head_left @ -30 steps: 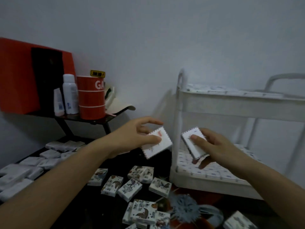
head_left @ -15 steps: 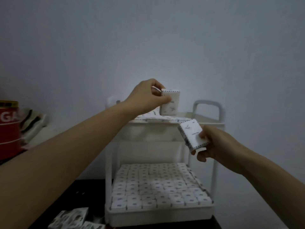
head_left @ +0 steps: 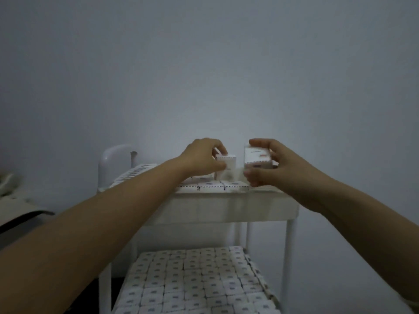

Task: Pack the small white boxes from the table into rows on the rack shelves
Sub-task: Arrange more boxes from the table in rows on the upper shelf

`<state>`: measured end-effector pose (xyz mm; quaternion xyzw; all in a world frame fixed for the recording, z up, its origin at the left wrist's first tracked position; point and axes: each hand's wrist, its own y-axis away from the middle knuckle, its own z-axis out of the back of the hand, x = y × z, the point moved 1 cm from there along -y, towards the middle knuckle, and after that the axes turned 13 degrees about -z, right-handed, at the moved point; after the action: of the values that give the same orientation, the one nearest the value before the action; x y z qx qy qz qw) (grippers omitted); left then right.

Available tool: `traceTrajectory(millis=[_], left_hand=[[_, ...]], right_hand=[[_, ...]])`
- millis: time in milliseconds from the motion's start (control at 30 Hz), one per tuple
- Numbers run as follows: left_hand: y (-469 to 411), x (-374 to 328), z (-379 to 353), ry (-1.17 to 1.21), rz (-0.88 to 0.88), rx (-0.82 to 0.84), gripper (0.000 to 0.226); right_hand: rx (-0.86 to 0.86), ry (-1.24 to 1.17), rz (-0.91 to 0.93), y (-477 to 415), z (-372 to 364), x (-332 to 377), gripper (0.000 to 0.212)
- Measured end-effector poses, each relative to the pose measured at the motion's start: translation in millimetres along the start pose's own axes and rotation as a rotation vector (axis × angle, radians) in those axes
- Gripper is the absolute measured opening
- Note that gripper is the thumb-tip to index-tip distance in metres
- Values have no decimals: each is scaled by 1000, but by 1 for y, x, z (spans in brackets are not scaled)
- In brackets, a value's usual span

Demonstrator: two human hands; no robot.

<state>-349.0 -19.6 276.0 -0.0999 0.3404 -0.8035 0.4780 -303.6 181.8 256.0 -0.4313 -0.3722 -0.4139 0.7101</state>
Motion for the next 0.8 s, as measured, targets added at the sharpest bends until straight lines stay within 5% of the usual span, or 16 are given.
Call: traceTrajectory(millis=[67, 200, 333, 800], left_hand=[[3, 1, -3, 22, -41, 81, 26], [11, 3, -7, 68, -47, 206, 20], [15, 7, -8, 103, -32, 230, 13], [19, 2, -2, -8, 84, -60, 28]], right_hand=[[-33, 75, 1, -15, 0, 1, 59], [-129, 226, 34, -41, -2, 1, 27], [-394, 761, -54, -74, -3, -3, 54], [44, 457, 91, -102, -17, -28, 33]])
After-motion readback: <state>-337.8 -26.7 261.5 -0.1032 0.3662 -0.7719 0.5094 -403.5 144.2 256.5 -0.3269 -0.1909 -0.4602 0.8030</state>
